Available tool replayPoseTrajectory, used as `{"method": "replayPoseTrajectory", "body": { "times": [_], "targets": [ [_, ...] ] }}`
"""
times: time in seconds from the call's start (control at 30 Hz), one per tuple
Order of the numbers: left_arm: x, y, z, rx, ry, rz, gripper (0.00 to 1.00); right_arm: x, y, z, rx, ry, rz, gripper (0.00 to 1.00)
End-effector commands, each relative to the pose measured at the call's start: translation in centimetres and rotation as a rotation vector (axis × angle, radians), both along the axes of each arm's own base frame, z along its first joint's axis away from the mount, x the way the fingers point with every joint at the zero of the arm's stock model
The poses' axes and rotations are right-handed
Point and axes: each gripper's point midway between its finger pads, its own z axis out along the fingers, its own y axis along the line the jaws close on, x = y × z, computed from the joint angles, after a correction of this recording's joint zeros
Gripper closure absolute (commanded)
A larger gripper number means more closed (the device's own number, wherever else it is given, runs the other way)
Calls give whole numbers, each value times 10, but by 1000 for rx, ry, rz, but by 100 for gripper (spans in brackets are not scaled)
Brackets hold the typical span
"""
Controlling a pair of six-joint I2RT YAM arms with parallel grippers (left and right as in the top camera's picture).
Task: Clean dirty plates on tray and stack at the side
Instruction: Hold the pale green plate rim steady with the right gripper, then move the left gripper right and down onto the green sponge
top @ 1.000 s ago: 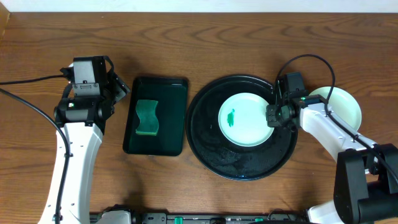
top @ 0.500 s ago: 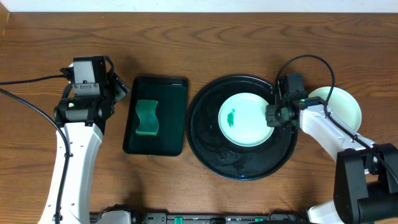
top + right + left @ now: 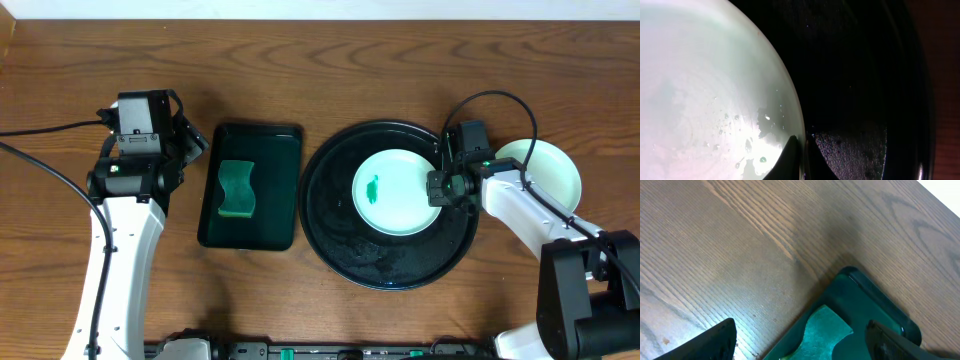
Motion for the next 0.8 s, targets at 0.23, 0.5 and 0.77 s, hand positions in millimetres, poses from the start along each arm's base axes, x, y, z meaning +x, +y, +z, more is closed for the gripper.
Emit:
{"method": "replayPoseTrajectory", "body": {
  "times": [0.23,0.5,0.77],
  "targets": [
    [1,3,4,1,-11,16,18,-2,-5,-4,-10,10,-4,99],
    [1,3,5,0,-12,16,18,0,-4,-3,-8,2,-4,98],
    [-10,-40,-14,-198,65,-130,2,-1,-4,-3,-8,3,-4,96]
  ]
}}
